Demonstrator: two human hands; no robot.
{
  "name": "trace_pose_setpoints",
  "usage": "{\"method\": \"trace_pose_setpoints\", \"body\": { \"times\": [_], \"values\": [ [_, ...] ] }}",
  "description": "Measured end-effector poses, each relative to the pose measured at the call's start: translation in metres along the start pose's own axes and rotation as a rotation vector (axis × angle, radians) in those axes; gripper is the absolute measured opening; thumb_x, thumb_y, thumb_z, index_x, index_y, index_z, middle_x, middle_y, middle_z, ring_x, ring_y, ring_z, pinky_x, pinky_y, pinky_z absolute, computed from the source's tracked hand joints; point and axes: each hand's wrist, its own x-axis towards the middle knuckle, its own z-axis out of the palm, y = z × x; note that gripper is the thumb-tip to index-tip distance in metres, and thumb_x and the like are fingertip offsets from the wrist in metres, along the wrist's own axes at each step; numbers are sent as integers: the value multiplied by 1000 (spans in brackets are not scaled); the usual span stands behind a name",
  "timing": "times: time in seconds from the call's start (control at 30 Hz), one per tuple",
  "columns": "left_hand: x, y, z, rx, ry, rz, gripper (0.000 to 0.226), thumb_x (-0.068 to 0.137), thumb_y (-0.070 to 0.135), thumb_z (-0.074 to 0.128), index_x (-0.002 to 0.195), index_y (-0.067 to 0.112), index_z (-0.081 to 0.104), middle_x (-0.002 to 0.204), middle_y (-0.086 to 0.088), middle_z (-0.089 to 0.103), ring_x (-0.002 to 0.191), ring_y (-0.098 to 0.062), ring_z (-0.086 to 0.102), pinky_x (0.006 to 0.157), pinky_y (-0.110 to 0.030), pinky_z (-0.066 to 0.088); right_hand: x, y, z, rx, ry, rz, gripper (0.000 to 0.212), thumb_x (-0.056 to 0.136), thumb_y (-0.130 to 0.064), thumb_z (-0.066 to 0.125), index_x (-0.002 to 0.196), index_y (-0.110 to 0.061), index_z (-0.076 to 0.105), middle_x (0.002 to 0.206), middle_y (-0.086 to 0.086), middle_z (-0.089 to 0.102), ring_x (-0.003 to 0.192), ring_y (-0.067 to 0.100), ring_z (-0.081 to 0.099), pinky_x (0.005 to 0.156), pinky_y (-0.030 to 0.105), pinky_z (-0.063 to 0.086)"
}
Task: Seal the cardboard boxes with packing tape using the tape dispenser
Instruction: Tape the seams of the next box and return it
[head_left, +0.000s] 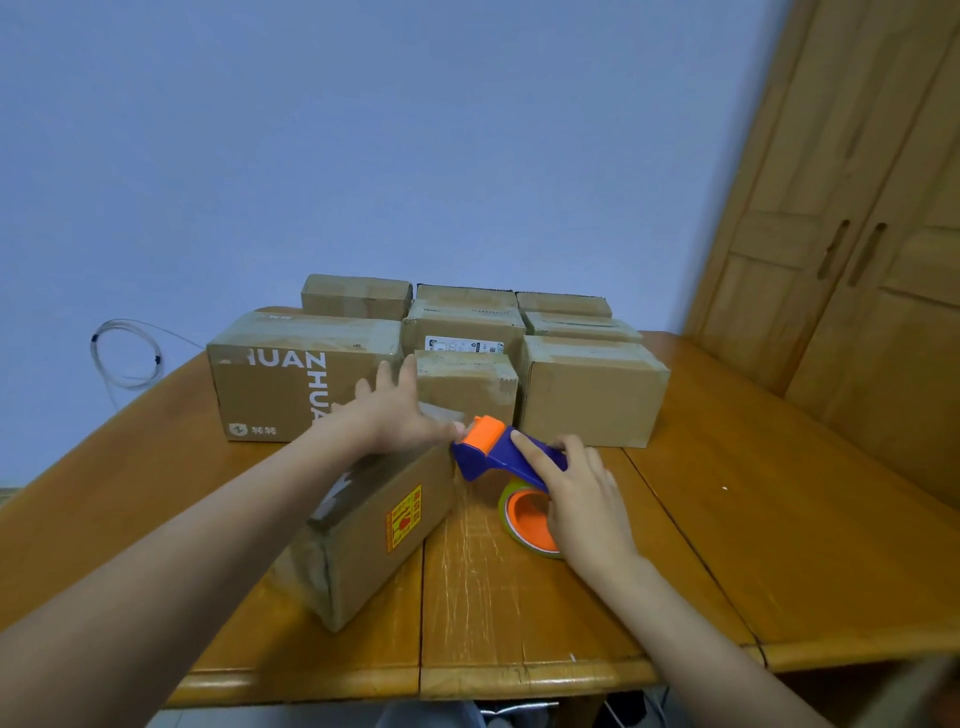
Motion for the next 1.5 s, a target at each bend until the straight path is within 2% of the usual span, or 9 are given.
{"method": "trace_pose_setpoints", "body": {
  "times": [0.07, 0.13, 0.33, 0.57, 0.93, 1.23, 1.5],
  "values": [
    [-8, 8, 6, 75, 25, -24, 110, 78, 74, 51, 152, 25, -15, 160, -13, -13, 145, -43, -4, 114, -63, 9, 1, 1, -5, 6, -31, -12, 86, 85, -1, 62, 151, -34, 19, 135, 13, 41, 119, 29, 44, 92, 37, 42],
    [-13, 9, 10, 86, 58, -44, 111, 77, 78, 48, 152, 26, -15, 160, -14, -13, 146, -43, 1, 115, -63, 7, 1, 3, -8, 41, -82, -10, 87, 88, -1, 56, 151, -39, 10, 142, 7, 33, 125, 25, 37, 98, 34, 39],
    [-13, 1, 14, 44, 106, -42, 104, 82, 72, 47, 152, 26, -14, 161, -13, -7, 146, -40, 8, 114, -58, 5, 2, 14, -11, 148, -128, -62, 98, 78, 12, 52, 148, -44, 14, 146, -1, 31, 124, 23, 37, 99, 36, 38],
    [-13, 3, 16, 69, 122, -70, 104, 84, 69, 50, 152, 23, -12, 161, -15, -2, 145, -41, 11, 114, -56, 10, -5, 25, -15, 214, -149, -77, 104, 78, 15, 53, 140, -54, 6, 142, -1, 31, 122, 20, 35, 98, 34, 40],
    [-13, 5, 17, 61, 137, -70, 106, 83, 68, 53, 153, 22, -11, 161, -15, -2, 145, -41, 10, 114, -55, 10, -7, 20, -28, 39, -209, -103, 92, 87, 5, 55, 149, -44, 8, 146, 0, 28, 123, 19, 34, 97, 30, 35],
    [-12, 2, 15, 25, 126, -70, 99, 86, 62, 53, 153, 26, -10, 161, -13, -5, 144, -43, 10, 114, -56, 11, -11, 23, -42, -178, -302, -182, 86, 94, -11, 53, 148, -46, -4, 149, 2, 22, 123, 22, 34, 96, 31, 37],
    [-13, 2, 17, 63, 148, -69, 104, 81, 70, 53, 152, 25, -8, 161, -14, 0, 144, -42, 13, 113, -56, 14, -11, 18, -42, -185, -314, -164, 83, 96, -16, 53, 149, -46, -4, 149, 1, 22, 128, 22, 30, 99, 32, 35]
  ]
}}
